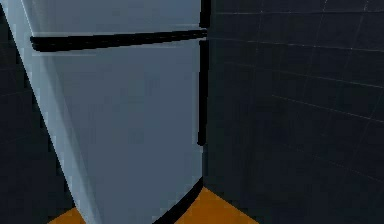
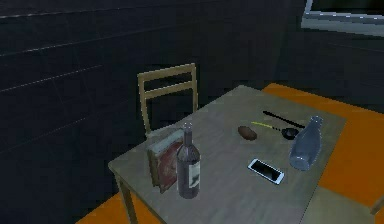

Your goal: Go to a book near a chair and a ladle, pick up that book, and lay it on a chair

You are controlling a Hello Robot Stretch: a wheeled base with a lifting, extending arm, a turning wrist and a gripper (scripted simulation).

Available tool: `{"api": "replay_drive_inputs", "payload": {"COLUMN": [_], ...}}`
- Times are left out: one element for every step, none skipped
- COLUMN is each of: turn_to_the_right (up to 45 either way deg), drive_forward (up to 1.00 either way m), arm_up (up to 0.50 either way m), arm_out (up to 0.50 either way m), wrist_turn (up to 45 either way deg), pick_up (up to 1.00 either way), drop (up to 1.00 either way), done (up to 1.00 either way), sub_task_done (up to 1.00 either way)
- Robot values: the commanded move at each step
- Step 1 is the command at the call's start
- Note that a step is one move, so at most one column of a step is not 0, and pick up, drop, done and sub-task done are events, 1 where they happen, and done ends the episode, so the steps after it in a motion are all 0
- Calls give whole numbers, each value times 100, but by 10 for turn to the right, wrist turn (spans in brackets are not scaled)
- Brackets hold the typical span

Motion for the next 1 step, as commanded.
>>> {"api": "replay_drive_inputs", "payload": {"turn_to_the_right": [0], "drive_forward": [0], "arm_up": [38], "arm_out": [0], "wrist_turn": [0], "pick_up": [0], "drop": [0], "done": [0], "sub_task_done": [0]}}
